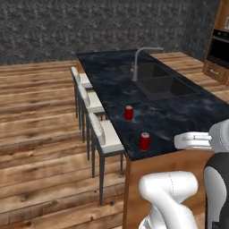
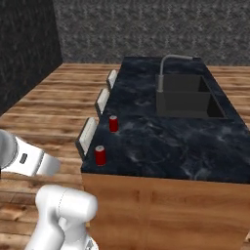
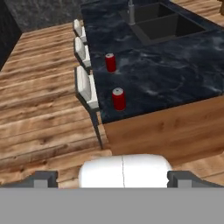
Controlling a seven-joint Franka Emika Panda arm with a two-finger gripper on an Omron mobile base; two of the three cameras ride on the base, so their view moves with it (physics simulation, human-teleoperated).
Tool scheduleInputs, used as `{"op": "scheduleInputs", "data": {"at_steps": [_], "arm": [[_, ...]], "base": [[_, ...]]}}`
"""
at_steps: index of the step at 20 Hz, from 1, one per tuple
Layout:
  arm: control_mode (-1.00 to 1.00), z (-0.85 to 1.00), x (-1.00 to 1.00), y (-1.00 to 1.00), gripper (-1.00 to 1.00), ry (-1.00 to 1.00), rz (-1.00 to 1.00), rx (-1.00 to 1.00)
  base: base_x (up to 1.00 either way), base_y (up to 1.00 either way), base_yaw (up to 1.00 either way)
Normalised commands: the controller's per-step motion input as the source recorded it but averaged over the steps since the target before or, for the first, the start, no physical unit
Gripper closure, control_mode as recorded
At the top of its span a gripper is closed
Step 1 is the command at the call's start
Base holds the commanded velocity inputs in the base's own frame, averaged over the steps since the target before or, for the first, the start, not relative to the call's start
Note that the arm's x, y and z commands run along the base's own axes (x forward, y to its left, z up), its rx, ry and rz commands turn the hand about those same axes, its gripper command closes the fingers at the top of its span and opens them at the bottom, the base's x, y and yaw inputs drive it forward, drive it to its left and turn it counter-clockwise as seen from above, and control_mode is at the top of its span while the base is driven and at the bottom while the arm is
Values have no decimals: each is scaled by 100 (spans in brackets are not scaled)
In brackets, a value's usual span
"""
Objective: Four empty soda cans are scattered around the kitchen. Gather all the cans and cluster them next to the stove for recycling.
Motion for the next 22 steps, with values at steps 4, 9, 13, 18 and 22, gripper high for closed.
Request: {"op": "scheduleInputs", "data": {"at_steps": [4,9,13,18,22], "arm": [[100,0,0,0,-100,0,0,0],[-100,0,24,-1,-100,11,0,0],[-100,0,33,0,-100,21,0,-6],[-100,-11,17,0,-100,17,0,-6],[-100,-14,18,0,-100,13,0,-2]], "base": [[99,0,0],[50,-2,0],[0,0,0],[0,0,0],[0,0,0]]}}
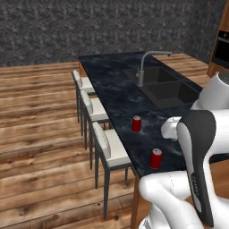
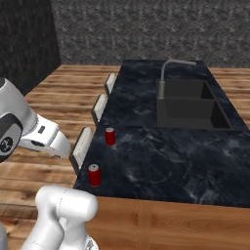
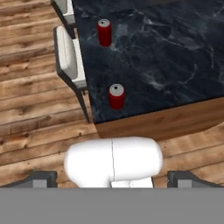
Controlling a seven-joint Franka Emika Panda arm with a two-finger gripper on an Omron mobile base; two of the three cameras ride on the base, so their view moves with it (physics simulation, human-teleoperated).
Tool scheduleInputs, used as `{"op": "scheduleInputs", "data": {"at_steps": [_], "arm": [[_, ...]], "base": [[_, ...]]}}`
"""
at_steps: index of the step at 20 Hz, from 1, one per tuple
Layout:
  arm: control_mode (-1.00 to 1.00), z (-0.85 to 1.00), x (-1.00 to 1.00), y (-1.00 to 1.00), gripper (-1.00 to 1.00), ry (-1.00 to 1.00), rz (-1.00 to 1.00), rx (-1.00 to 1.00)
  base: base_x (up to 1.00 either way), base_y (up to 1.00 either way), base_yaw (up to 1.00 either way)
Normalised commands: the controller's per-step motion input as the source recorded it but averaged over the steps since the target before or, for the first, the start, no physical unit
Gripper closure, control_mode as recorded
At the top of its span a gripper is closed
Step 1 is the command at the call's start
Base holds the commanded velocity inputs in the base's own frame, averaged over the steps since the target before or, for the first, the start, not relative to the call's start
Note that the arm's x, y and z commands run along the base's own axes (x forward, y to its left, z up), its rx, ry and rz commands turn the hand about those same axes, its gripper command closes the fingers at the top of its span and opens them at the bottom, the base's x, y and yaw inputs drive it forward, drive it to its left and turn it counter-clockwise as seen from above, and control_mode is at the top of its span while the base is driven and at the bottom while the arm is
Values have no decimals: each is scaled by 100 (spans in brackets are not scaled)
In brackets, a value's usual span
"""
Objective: Four empty soda cans are scattered around the kitchen. Gather all the cans and cluster them next to the stove for recycling.
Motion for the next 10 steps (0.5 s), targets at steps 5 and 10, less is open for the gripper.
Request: {"op": "scheduleInputs", "data": {"at_steps": [5,10], "arm": [[-100,-30,8,-1,-100,5,0,-4],[-100,-45,0,-17,-100,0,0,0]], "base": [[0,0,0],[0,0,0]]}}
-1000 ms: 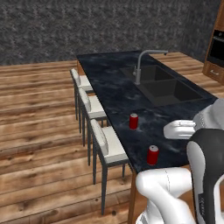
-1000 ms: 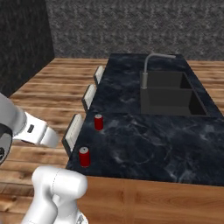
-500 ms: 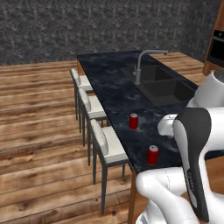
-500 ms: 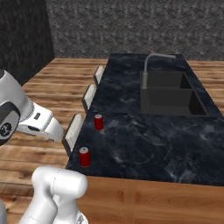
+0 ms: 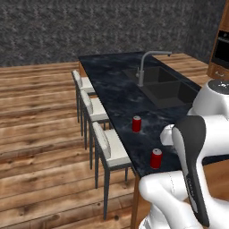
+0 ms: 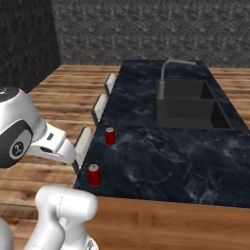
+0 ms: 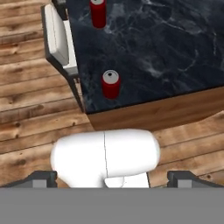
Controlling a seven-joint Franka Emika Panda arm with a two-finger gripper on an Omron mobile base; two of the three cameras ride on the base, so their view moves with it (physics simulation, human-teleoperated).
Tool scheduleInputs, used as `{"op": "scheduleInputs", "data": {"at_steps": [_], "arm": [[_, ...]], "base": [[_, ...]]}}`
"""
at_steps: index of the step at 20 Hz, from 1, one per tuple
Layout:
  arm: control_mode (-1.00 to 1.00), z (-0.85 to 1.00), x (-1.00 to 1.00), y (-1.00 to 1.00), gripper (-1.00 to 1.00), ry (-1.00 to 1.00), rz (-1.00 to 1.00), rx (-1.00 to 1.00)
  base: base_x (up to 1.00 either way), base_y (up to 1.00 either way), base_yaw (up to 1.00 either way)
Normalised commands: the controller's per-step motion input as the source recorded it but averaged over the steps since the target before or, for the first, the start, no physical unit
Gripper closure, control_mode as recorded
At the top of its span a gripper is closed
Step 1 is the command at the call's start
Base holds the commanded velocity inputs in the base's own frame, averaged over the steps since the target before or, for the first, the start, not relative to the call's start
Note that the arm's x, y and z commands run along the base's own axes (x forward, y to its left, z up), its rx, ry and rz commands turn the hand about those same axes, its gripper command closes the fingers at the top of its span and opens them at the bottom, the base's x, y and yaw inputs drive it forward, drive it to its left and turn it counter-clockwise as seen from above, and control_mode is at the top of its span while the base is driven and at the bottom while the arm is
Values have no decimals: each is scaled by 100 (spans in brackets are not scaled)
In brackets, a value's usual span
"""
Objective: Four empty soda cans are scattered around the kitchen. Gather all the cans and cluster them next to the stove for recycling.
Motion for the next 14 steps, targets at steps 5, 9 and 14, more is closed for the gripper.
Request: {"op": "scheduleInputs", "data": {"at_steps": [5,9,14], "arm": [[-100,-38,12,-24,-100,0,0,2],[-100,-29,40,-14,-100,0,0,2],[-100,-22,70,0,-100,5,-3,1]], "base": [[0,0,0],[0,0,0],[0,0,0]]}}
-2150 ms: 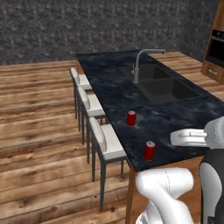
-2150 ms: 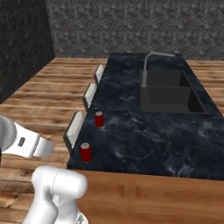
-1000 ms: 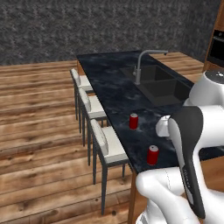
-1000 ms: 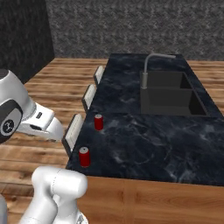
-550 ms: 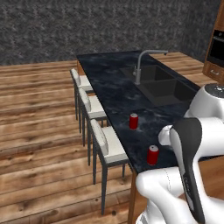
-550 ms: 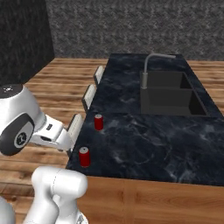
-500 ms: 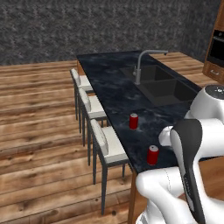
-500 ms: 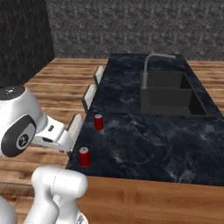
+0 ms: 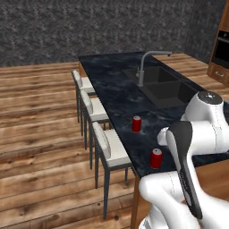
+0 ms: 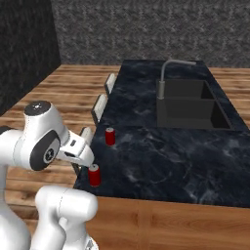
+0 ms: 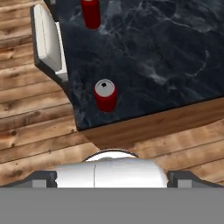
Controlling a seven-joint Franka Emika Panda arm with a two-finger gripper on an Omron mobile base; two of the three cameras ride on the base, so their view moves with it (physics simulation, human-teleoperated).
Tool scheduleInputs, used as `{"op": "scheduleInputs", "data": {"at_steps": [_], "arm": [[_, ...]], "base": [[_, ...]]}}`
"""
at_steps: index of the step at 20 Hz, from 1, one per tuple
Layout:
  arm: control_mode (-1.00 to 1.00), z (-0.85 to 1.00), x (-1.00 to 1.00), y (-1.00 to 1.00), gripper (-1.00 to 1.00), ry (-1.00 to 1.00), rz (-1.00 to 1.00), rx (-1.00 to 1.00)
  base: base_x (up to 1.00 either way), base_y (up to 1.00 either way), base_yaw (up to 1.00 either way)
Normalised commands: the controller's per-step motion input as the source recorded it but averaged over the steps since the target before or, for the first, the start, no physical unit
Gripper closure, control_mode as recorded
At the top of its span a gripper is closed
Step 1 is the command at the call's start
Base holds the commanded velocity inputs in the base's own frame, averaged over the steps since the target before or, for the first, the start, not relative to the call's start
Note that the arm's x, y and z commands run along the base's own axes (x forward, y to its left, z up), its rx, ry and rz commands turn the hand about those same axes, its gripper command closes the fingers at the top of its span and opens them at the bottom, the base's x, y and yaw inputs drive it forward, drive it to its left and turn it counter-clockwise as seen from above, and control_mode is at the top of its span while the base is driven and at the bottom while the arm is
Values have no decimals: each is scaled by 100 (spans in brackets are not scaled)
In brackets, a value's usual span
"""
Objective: Four empty soda cans are scattered around the kitchen. Gather all the cans and cluster them next to the stove for recycling.
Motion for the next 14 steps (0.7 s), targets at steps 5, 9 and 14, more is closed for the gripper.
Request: {"op": "scheduleInputs", "data": {"at_steps": [5,9,14], "arm": [[-100,-23,79,0,-100,12,-1,1],[-100,-45,52,-5,-100,7,0,0],[-100,-44,29,-5,-100,1,0,3]], "base": [[0,0,0],[0,0,0],[0,0,0]]}}
